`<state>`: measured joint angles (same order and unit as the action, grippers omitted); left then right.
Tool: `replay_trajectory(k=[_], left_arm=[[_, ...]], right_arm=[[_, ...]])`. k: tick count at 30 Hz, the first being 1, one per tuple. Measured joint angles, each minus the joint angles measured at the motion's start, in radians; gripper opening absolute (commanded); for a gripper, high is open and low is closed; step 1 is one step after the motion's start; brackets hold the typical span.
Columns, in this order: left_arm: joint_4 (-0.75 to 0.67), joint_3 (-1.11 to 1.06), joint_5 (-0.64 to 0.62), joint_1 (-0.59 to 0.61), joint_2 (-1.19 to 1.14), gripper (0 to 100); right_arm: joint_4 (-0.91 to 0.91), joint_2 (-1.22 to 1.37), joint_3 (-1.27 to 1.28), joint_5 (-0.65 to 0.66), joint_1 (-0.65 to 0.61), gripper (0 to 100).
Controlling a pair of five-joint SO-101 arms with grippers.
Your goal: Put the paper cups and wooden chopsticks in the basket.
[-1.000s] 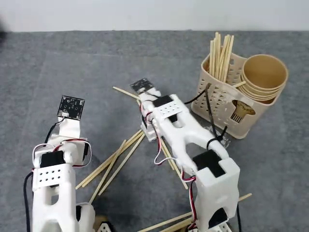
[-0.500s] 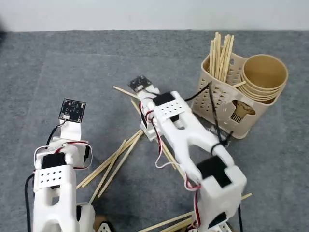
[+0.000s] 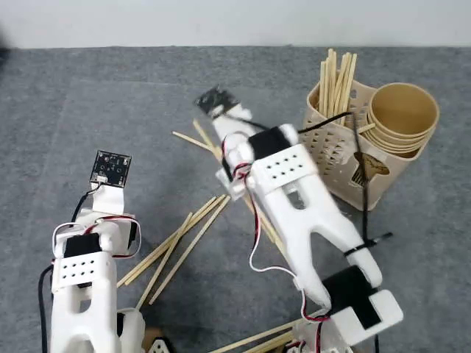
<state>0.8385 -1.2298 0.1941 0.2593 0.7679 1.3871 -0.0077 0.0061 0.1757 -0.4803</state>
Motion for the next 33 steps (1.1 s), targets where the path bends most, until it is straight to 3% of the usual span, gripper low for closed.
replay_trajectory(k=[16, 24, 33], left_arm=[[-0.002, -0.008, 0.0, -0.002, 0.009, 9], [-0.002, -0.008, 0.0, -0.002, 0.009, 9], [-0.002, -0.009, 0.0, -0.002, 0.009, 9]], right_arm=[[0.023, -0.005, -0.526, 0.0, 0.236, 0.8], [-0.172, -0.008, -0.71, -0.092, 0.282, 0.8], [-0.351, -0.008, -0.72, -0.109, 0.419, 0.8]])
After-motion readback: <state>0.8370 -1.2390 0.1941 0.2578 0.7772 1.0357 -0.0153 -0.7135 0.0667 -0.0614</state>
